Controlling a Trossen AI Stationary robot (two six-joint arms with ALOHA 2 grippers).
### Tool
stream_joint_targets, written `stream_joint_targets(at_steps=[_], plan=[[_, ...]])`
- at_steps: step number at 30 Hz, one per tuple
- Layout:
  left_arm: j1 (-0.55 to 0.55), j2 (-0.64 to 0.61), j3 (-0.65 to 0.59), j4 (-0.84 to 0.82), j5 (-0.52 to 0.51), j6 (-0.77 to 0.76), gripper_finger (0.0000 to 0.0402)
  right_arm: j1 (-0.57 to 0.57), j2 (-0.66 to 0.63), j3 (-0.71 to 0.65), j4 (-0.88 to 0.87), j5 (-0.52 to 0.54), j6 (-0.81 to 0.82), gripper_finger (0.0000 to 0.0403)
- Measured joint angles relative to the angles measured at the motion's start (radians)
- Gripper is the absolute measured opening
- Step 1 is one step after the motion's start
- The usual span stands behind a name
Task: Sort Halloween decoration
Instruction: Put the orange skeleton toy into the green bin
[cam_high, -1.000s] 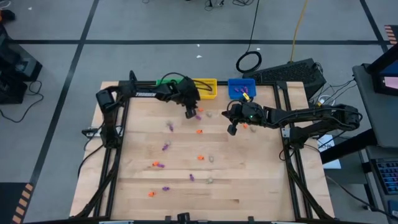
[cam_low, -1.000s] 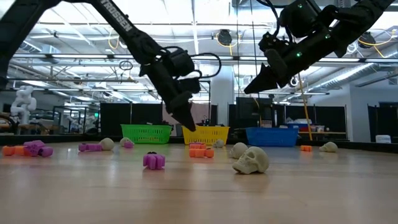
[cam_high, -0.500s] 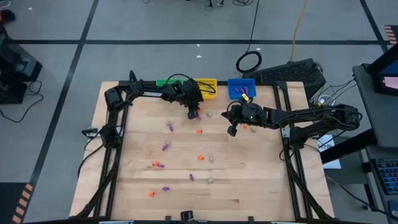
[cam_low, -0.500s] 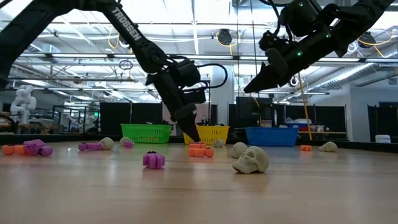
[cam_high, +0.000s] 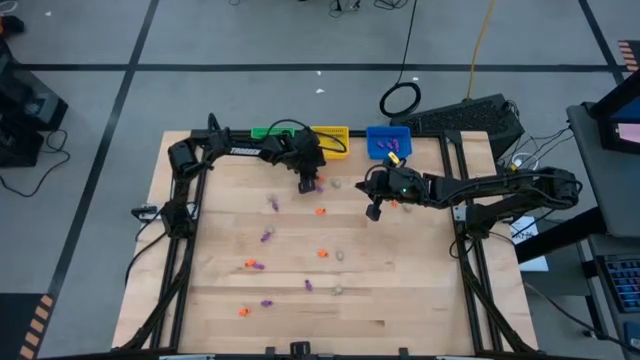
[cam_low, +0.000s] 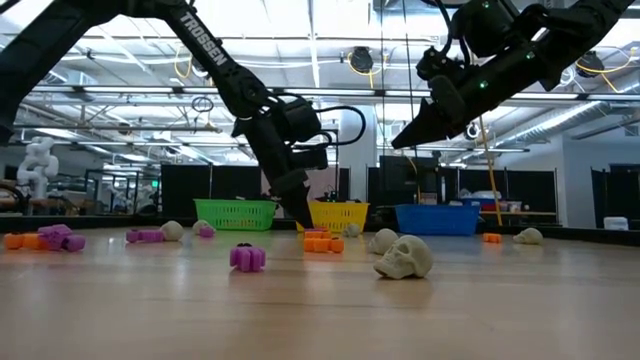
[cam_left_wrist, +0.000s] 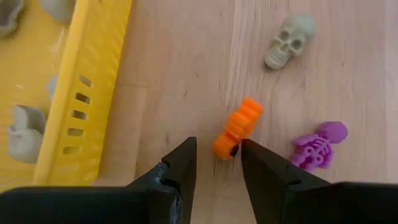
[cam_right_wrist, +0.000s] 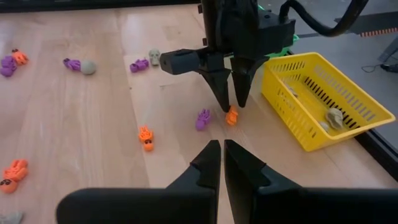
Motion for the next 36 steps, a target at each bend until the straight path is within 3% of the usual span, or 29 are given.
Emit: stream_joint_targets(at_steps=[7,17,22,31,36], plan=[[-0.004,0.000,0.000,0.004,-0.022,0.010,0.0113,0.000,0.000,0.000,0.006,0.000,-0.002,0.0009],[-0.004,0.000,0.000,0.004,-0.078,0.086,0.0006,0.000,0.000,0.000,0.010,0.000,0.003,0.0009],[-0.004,-0.015,-0.001,-0.031,-0.148,0.102,0.0002,0.000,0.000,0.000,0.011,-0.001,0.003,0.0009],[-0.018,-0.127,-0.001,-0.138,-0.166,0.097,0.0000,0.000,0.000,0.000,0.010,-0.004,0.003,0.0009],[-0.023,-0.149,-0.001,-0.076,-0.156,-0.067,0.0002,0.000,0.000,0.000,0.014,-0.004,0.008,0.0009]])
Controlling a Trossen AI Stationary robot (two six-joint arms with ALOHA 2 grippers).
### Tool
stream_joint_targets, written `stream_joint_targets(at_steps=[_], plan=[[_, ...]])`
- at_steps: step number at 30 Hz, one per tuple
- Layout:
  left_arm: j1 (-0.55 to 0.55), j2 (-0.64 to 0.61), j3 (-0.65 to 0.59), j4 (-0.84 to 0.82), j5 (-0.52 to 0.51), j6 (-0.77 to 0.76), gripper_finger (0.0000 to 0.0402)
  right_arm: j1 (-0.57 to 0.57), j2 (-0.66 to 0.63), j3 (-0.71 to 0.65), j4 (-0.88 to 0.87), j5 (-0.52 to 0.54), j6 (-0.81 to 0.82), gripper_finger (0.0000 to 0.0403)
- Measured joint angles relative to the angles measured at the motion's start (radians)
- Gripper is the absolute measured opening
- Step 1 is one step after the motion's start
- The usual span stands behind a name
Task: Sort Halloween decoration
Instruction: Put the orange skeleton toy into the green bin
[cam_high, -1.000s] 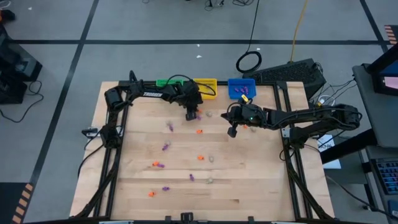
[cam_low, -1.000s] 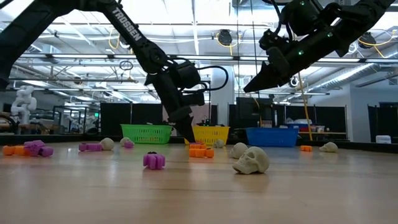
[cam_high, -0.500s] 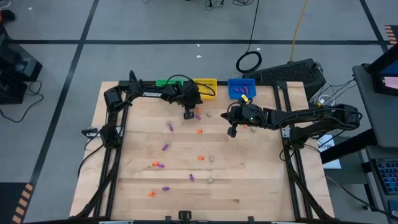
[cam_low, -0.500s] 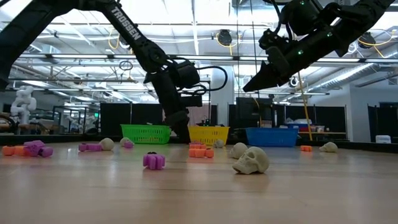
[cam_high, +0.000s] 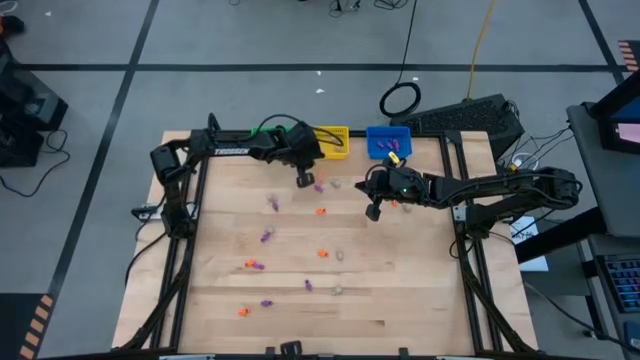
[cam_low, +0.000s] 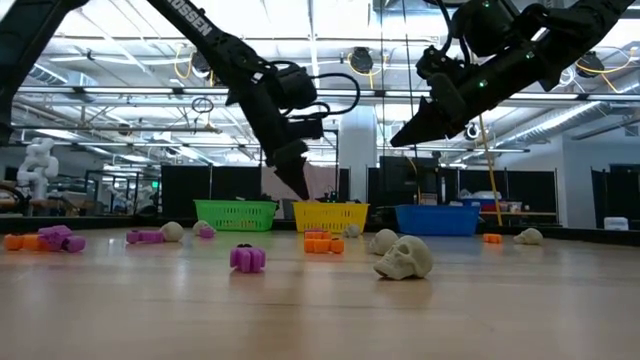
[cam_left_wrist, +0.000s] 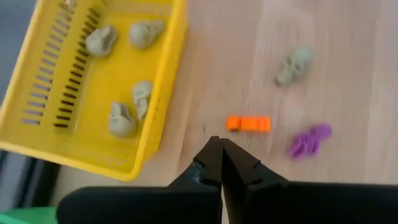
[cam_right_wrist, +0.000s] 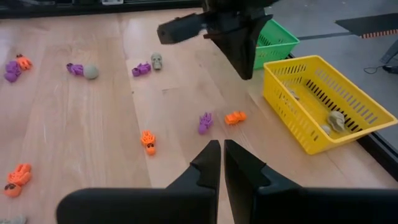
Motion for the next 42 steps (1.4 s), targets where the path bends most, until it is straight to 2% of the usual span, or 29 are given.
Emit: stream_joint_targets(at_steps=[4,6,9,14,19,24,26,42], plan=[[0.023,0.022,0.001,0.021,0.057,-0.112,0.0032,0.001,0.000,0.000,0.000,-0.001,0.020,0.0009],[0.029,0.034,-0.001,0.008,0.084,-0.111,0.0057,0.006,0.000,0.000,0.000,0.000,0.020,0.0009],[0.024,0.038,-0.001,0.010,0.102,-0.005,0.0096,0.012,0.000,0.000,-0.001,-0.001,0.018,0.0009],[-0.015,0.038,-0.001,0.015,0.097,0.303,0.0136,0.013,0.000,0.000,-0.004,-0.003,0.016,0.0009],[-0.062,0.041,-0.001,0.023,0.079,0.571,0.0140,0.013,0.000,0.000,-0.008,-0.004,0.016,0.0009],[-0.082,0.047,-0.001,0.014,-0.015,0.721,0.0133,0.013,0.000,0.000,-0.024,-0.004,0.016,0.0009],[-0.081,0.047,0.000,0.014,-0.020,0.771,0.0132,0.013,0.000,0.000,-0.032,-0.004,0.015,0.0009],[-0.086,0.122,0.000,0.045,-0.093,0.914,0.0132,0.013,0.000,0.000,-0.039,-0.005,0.006,0.0009]])
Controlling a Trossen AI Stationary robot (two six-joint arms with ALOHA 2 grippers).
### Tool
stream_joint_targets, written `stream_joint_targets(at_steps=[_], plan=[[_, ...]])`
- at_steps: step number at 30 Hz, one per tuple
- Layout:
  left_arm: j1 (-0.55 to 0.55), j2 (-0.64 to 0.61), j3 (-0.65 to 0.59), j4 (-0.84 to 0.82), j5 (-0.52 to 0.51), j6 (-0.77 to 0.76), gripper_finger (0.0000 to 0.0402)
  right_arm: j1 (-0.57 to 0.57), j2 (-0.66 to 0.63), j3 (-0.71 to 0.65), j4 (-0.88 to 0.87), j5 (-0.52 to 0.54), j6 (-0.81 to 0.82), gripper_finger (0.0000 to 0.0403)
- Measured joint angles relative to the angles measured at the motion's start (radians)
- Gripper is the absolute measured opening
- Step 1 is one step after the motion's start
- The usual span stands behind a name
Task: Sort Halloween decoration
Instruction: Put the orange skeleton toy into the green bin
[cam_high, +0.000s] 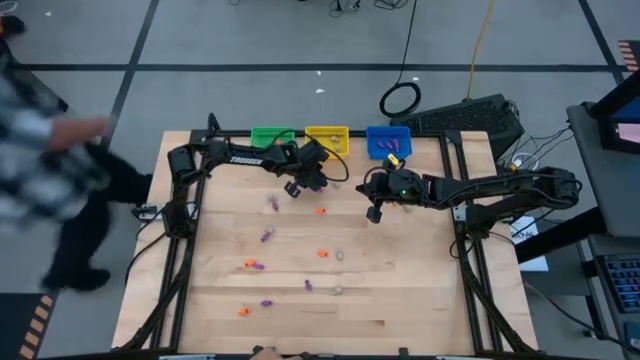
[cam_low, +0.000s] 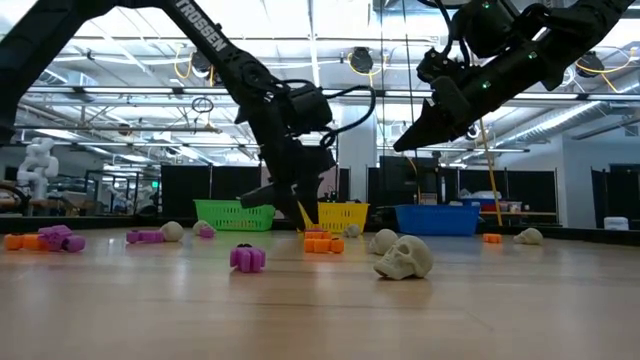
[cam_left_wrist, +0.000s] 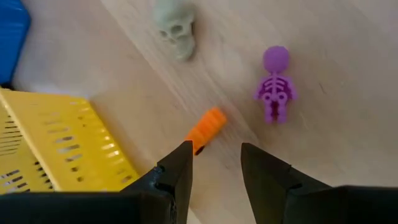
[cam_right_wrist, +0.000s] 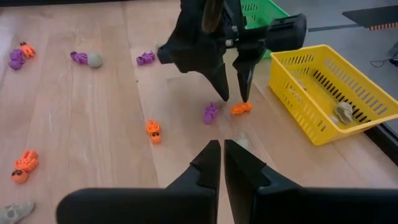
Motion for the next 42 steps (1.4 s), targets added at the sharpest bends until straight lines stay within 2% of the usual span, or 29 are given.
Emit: stream_joint_targets(at_steps=[17,28,32,38,42], plan=[[-0.008,0.017,-0.001,0.027,-0.021,0.196,0.0132,0.000,0.000,0.000,0.003,0.000,-0.031,0.0009],[-0.008,0.017,0.000,0.041,0.003,0.203,0.0128,0.000,0.000,0.000,0.009,0.000,-0.042,0.0009],[-0.011,0.016,0.000,0.036,0.021,0.209,0.0096,0.000,0.000,0.000,0.009,0.000,-0.042,0.0009],[-0.027,0.015,0.001,0.034,0.020,0.209,0.0015,0.000,0.000,0.000,0.009,0.000,-0.042,0.0009],[-0.037,0.014,0.001,0.033,0.000,0.207,0.0006,0.000,0.000,0.000,0.009,0.000,-0.041,0.0008]])
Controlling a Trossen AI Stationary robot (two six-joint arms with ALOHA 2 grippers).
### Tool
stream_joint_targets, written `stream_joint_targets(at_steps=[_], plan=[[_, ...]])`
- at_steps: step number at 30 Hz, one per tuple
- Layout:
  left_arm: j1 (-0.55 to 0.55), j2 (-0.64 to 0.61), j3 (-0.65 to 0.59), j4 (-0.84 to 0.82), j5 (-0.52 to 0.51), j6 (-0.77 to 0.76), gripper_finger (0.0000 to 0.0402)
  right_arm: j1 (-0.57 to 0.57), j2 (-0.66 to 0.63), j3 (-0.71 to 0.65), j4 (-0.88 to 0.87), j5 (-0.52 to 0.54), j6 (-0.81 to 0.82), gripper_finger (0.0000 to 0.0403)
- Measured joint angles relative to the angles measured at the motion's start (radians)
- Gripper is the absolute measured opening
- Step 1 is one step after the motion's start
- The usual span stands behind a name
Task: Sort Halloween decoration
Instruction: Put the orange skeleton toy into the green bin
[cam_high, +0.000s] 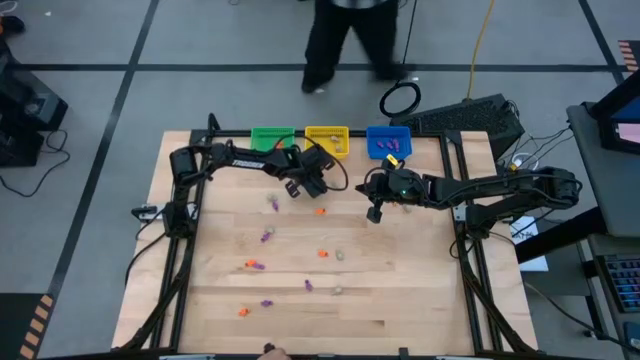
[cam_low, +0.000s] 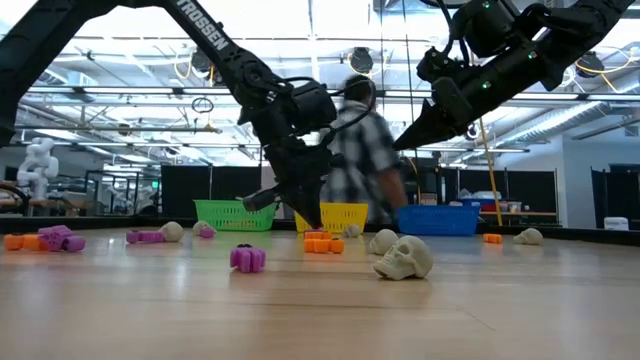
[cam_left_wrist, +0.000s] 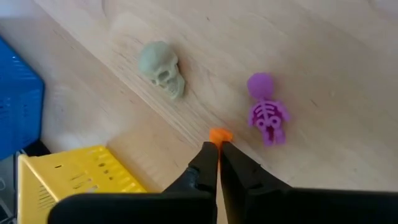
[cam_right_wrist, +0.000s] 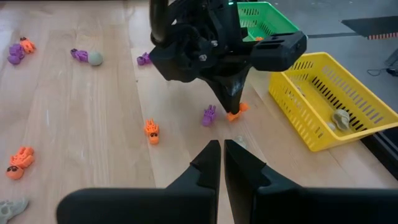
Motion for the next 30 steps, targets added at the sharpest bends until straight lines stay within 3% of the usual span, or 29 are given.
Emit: stream_joint_targets(at_steps=[5,13,21,26,30], plan=[[-0.013,-0.003,0.000,-0.007,-0.076,-0.012,0.0001,0.000,0.000,0.000,0.000,0.000,0.000,0.0008],[-0.016,-0.074,-0.001,-0.059,-0.189,-0.169,0.0000,0.000,0.000,0.000,0.000,0.000,0.000,0.0008],[0.001,-0.260,-0.002,-0.140,-0.211,-0.456,0.0000,0.000,0.000,0.000,0.000,0.000,0.000,0.0008],[0.113,-0.365,0.000,-0.242,-0.204,-0.694,0.0000,0.000,0.000,0.000,0.001,0.000,0.000,0.0008],[0.241,-0.366,-0.001,-0.293,-0.177,-0.827,0.0000,0.000,0.000,0.000,0.006,0.000,0.004,0.0008]])
